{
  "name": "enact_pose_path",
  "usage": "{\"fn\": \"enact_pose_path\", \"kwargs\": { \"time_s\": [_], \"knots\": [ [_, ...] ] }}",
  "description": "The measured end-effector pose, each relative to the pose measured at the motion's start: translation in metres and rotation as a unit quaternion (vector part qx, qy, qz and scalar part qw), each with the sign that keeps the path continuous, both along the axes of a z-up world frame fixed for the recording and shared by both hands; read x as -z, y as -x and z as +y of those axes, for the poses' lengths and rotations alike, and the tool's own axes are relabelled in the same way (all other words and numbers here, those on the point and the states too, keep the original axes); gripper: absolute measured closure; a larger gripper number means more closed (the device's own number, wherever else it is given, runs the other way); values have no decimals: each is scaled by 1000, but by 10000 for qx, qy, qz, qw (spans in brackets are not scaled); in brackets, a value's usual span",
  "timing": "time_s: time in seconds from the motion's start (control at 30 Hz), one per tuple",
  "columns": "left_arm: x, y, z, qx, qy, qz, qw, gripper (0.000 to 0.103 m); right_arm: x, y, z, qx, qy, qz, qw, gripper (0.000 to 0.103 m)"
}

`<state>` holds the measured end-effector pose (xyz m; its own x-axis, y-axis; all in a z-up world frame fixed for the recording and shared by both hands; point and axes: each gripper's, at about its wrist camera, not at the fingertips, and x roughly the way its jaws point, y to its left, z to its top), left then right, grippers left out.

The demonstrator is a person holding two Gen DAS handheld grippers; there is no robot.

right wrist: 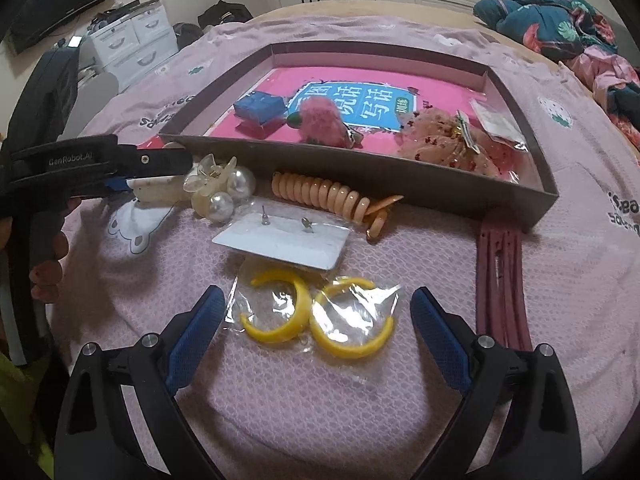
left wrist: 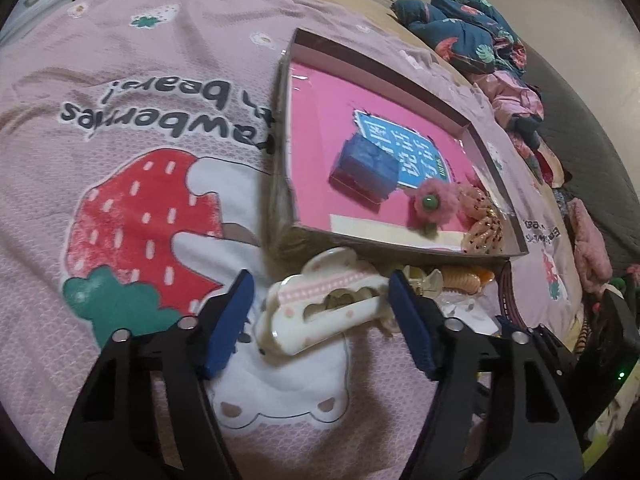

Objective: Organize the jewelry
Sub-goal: 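Grasp the cream hair claw with the left tool while the right tool grasps the yellow hoop earrings bag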

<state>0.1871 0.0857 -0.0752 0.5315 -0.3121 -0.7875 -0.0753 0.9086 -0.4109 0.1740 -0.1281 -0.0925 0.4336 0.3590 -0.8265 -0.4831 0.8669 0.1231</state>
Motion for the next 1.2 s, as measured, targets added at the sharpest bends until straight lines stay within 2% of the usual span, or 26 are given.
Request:
{"fn": "enact_pose_path", "kwargs": {
  "time_s": [0.13, 0.17, 0.23, 0.43, 0.77, 0.87, 1.2],
  "knots": [
    [-2, 1, -5, 20, -111, -33, 9999, 58, 2, 2, 5, -33, 80, -56, 9999, 8],
    [-3, 1, -4, 2, -106, -45, 9999, 66, 3, 3, 5, -32, 102, -71, 9999, 8],
    [-4, 4, -2, -16, -52, -77, 10000, 74, 3, 3, 5, -22, 87, -92, 9999, 8],
    [-13, 21, -3, 10, -24, -200, 9998, 84, 2, 10, 3, -98, 141, -212, 9996, 15],
    [-24, 52, -29, 309, -187, -350, 9987, 85, -11, 29, -12, -239, -7, -281, 9993, 19],
    [-26, 57, -37, 375, -400, -419, 9976, 85, -24, 32, -22, -135, -79, -416, 9990, 19],
    [-58, 63, -42, 421, -463, -693, 9956, 85, -69, 28, -56, 195, -307, -818, 9960, 19]
  ]
}}
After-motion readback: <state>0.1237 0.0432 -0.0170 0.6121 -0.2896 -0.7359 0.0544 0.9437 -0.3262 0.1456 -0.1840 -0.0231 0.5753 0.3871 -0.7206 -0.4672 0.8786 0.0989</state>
